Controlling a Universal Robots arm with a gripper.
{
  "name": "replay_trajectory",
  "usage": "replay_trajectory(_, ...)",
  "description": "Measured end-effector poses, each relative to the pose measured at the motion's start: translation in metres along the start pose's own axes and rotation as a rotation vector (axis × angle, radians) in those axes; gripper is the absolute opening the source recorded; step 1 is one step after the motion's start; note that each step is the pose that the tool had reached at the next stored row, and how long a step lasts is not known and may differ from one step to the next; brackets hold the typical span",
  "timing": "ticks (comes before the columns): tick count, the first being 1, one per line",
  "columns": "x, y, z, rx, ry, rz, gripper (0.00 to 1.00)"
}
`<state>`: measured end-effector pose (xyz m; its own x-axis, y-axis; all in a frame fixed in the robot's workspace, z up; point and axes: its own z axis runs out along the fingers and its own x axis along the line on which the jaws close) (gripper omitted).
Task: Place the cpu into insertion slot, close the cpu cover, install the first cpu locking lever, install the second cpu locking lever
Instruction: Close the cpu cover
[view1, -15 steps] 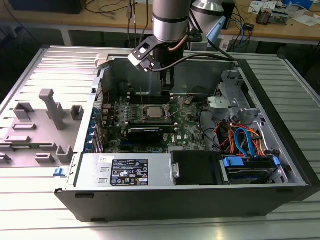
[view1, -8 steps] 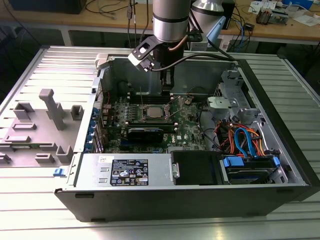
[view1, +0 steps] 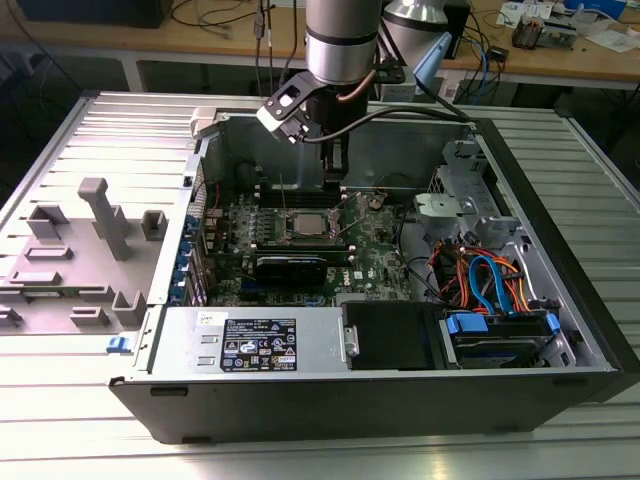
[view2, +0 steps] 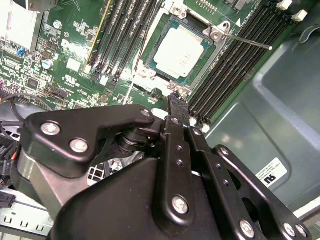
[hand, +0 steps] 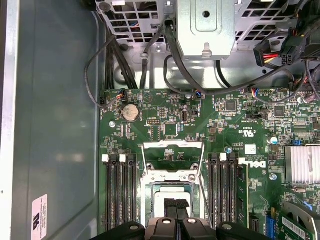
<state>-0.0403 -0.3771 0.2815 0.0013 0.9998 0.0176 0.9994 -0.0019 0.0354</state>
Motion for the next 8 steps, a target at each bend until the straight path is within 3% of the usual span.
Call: replay_trajectory(8, 0.0, 0.0062, 0.0002, 0.0, 0.0, 0.0, 0.11)
